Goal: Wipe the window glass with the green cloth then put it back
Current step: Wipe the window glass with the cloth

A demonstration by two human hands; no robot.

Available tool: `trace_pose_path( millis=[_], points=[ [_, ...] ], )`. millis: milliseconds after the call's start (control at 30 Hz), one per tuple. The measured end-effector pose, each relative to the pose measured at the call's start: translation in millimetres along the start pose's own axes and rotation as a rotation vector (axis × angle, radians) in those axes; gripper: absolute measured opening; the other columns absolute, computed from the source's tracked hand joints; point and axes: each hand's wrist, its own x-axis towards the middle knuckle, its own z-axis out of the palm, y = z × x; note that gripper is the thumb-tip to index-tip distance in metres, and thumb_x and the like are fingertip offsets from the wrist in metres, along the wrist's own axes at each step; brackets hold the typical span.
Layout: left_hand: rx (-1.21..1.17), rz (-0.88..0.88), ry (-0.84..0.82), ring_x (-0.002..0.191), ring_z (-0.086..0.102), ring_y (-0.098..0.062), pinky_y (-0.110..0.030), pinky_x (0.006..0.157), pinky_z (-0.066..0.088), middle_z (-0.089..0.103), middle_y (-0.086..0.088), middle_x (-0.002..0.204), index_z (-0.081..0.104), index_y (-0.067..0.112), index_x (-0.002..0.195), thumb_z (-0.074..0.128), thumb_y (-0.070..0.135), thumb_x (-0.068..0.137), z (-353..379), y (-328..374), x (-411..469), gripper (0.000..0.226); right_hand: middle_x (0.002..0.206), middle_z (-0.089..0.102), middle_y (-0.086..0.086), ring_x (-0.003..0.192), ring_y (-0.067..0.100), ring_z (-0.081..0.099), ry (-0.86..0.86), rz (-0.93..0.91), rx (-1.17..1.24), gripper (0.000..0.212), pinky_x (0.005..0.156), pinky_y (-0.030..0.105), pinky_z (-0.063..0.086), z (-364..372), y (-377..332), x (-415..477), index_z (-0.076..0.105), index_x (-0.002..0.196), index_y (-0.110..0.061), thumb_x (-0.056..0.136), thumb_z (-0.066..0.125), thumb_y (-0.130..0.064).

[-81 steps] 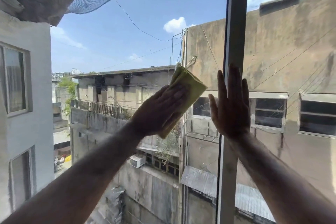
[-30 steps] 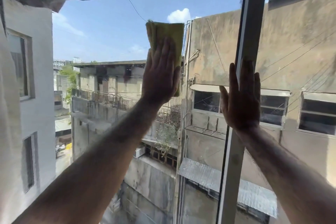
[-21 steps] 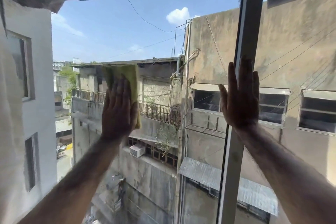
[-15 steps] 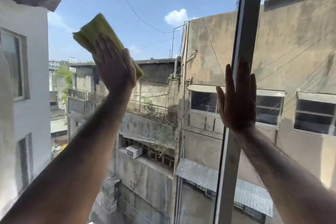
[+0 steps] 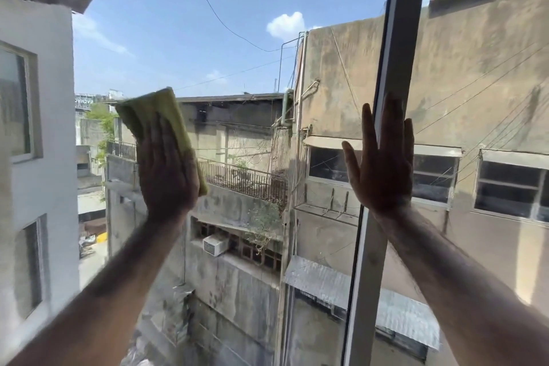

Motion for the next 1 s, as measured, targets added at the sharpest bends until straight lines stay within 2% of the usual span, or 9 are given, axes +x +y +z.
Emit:
trace_pose_path(
  millis=[133, 267, 400, 467, 567, 700, 767, 867, 1000],
  points=[
    [-0.034, -0.173, 0.098, 0.162, 0.019, -0.030, -0.050, 0.133, 0.021, 0.021, -0.018, 0.173, 0.017, 0.002, 0.163, 0.028, 0.038, 0.111, 3.2, 67.1, 69.3, 0.065, 0.177, 0.016, 0.028, 0.167, 0.040, 0.016, -0.001, -0.005, 0.006, 0.068, 0.133, 0.059, 0.026, 1.2, -0.6, -1.8, 0.023, 0.171, -0.010, 0.116, 0.031, -0.049],
    [-0.094, 0.272, 0.035, 0.162, 0.021, -0.030, -0.051, 0.133, 0.022, 0.026, -0.018, 0.171, 0.025, 0.002, 0.162, 0.035, 0.035, 0.111, 22.5, 134.7, 59.3, 0.062, 0.178, 0.013, 0.026, 0.168, 0.039, 0.013, -0.002, -0.011, 0.002, 0.067, 0.134, 0.059, 0.024, 4.5, 3.9, -2.5, 0.018, 0.172, -0.011, 0.116, 0.029, -0.047],
    [-0.079, 0.627, -0.102, 0.162, 0.021, -0.029, -0.054, 0.129, 0.027, 0.028, -0.018, 0.170, 0.030, 0.004, 0.161, 0.043, 0.031, 0.108, 28.0, 104.6, 0.4, 0.061, 0.178, 0.014, 0.026, 0.168, 0.038, 0.012, 0.017, -0.015, 0.013, 0.068, 0.134, 0.058, 0.023, 5.8, 3.5, -3.0, 0.019, 0.172, -0.011, 0.116, 0.034, -0.046],
    [-0.056, 0.572, -0.099, 0.162, 0.021, -0.030, -0.055, 0.129, 0.029, 0.029, -0.018, 0.170, 0.030, 0.003, 0.161, 0.041, 0.031, 0.108, 20.3, 66.2, -13.2, 0.060, 0.178, 0.014, 0.026, 0.168, 0.038, 0.013, 0.015, -0.008, 0.016, 0.068, 0.135, 0.057, 0.023, 5.1, 3.3, -2.9, 0.020, 0.171, -0.011, 0.116, 0.034, -0.047],
    [-0.021, 0.260, -0.022, 0.161, 0.024, -0.033, -0.055, 0.129, 0.029, 0.029, -0.021, 0.170, 0.026, 0.001, 0.161, 0.039, 0.032, 0.108, 8.1, 36.9, 7.1, 0.063, 0.177, 0.017, 0.028, 0.167, 0.040, 0.016, 0.023, -0.009, 0.028, 0.067, 0.134, 0.058, 0.024, 4.2, 1.7, -2.4, 0.024, 0.170, -0.009, 0.116, 0.035, -0.046],
    [-0.073, -0.096, 0.062, 0.161, 0.022, -0.031, -0.053, 0.131, 0.025, 0.026, -0.017, 0.172, 0.022, 0.001, 0.162, 0.035, 0.035, 0.110, 4.1, 89.6, 71.4, 0.063, 0.177, 0.017, 0.028, 0.167, 0.041, 0.017, 0.019, -0.011, 0.024, 0.066, 0.135, 0.058, 0.024, 2.8, 1.4, -3.3, 0.024, 0.170, -0.009, 0.116, 0.031, -0.047],
    [-0.073, 0.034, 0.049, 0.161, 0.022, -0.030, -0.053, 0.132, 0.023, 0.027, -0.014, 0.172, 0.025, 0.004, 0.162, 0.034, 0.036, 0.110, 9.2, 124.2, 84.2, 0.062, 0.177, 0.016, 0.027, 0.167, 0.041, 0.017, 0.017, -0.007, 0.033, 0.067, 0.135, 0.058, 0.023, 3.0, 0.8, -2.0, 0.023, 0.171, -0.010, 0.116, 0.030, -0.048],
    [-0.102, 0.430, -0.017, 0.160, 0.026, -0.032, -0.055, 0.131, 0.024, 0.034, -0.013, 0.169, 0.033, 0.007, 0.160, 0.038, 0.034, 0.110, 21.9, 153.5, 60.8, 0.057, 0.178, 0.016, 0.026, 0.167, 0.039, 0.016, 0.010, -0.002, 0.037, 0.068, 0.136, 0.057, 0.022, 2.8, 0.8, -1.9, 0.021, 0.171, -0.011, 0.116, 0.030, -0.049],
    [-0.100, 0.750, -0.168, 0.162, 0.021, -0.029, -0.055, 0.129, 0.026, 0.032, -0.012, 0.170, 0.031, 0.011, 0.162, 0.041, 0.032, 0.109, 27.4, 125.5, -19.3, 0.057, 0.178, 0.016, 0.026, 0.167, 0.039, 0.016, 0.015, -0.002, 0.029, 0.069, 0.136, 0.056, 0.022, 4.3, 2.8, -2.7, 0.020, 0.171, -0.011, 0.115, 0.034, -0.049]
  ],
)
